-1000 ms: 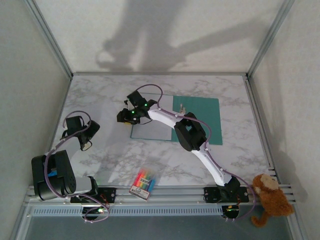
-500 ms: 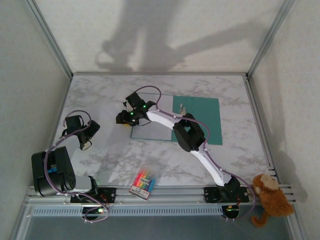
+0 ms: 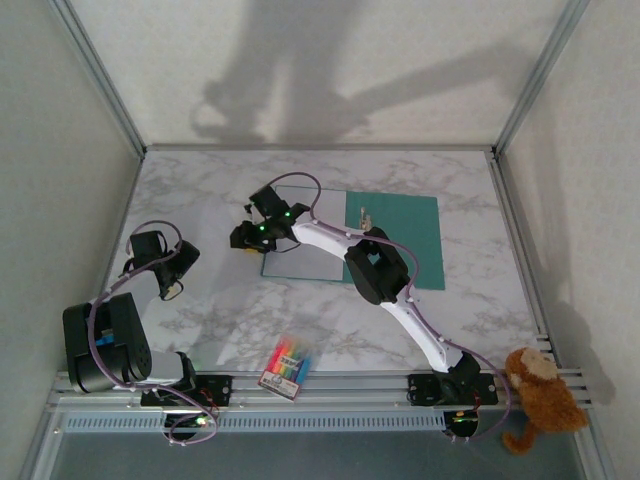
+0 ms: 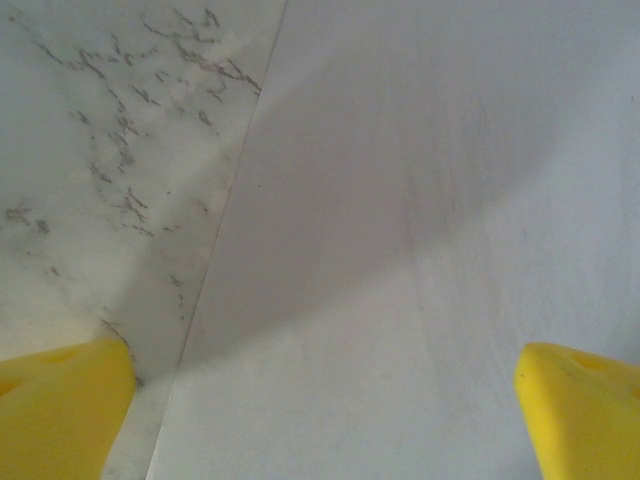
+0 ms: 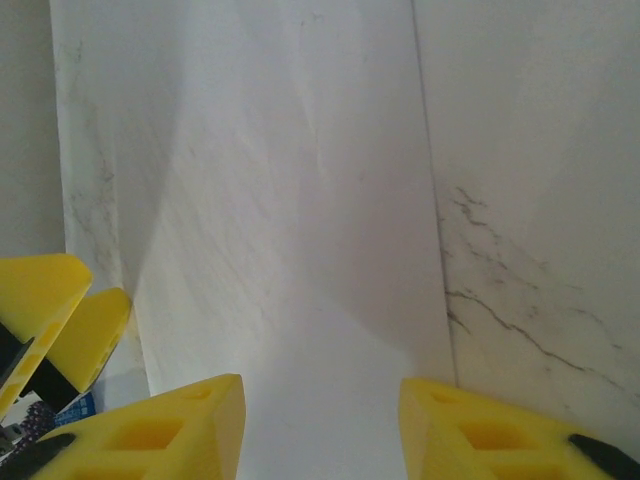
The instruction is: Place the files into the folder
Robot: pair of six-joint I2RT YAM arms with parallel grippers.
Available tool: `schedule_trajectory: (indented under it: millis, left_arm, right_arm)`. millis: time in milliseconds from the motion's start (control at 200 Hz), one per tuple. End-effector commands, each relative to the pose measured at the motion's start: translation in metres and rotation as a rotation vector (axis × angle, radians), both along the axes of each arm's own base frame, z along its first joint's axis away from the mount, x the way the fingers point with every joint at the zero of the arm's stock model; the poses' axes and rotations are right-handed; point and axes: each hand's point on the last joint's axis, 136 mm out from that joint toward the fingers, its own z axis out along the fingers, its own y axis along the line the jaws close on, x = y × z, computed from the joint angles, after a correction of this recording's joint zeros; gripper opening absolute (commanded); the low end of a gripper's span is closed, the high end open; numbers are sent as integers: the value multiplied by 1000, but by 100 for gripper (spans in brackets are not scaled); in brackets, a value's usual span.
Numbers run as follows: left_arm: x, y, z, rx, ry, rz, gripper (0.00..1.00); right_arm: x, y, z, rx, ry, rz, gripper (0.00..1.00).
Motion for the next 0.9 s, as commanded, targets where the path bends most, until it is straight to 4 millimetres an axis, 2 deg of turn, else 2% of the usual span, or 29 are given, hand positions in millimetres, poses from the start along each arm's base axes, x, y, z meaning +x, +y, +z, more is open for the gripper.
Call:
schedule_trajectory:
  millis: [0, 335, 641, 746, 896]
  left_arm:
    - [4, -11, -2, -52, -23, -46, 98]
    - [3, -9, 11, -33, -45, -39, 98]
    - [-1, -7, 12, -21, -36, -33, 98]
    - [-1, -6, 11, -14, -31, -31, 98]
    - [-3, -4, 13, 0, -29, -24, 99]
  right_arm:
    - [-21, 10, -25, -27, 38, 26, 44]
    - [-38, 17, -30, -29, 58, 47, 44]
    - [-33, 17, -17, -32, 21, 45, 44]
    - [-32, 18, -8, -29, 5, 53, 44]
    - [-25, 17, 18, -36, -61, 60, 45]
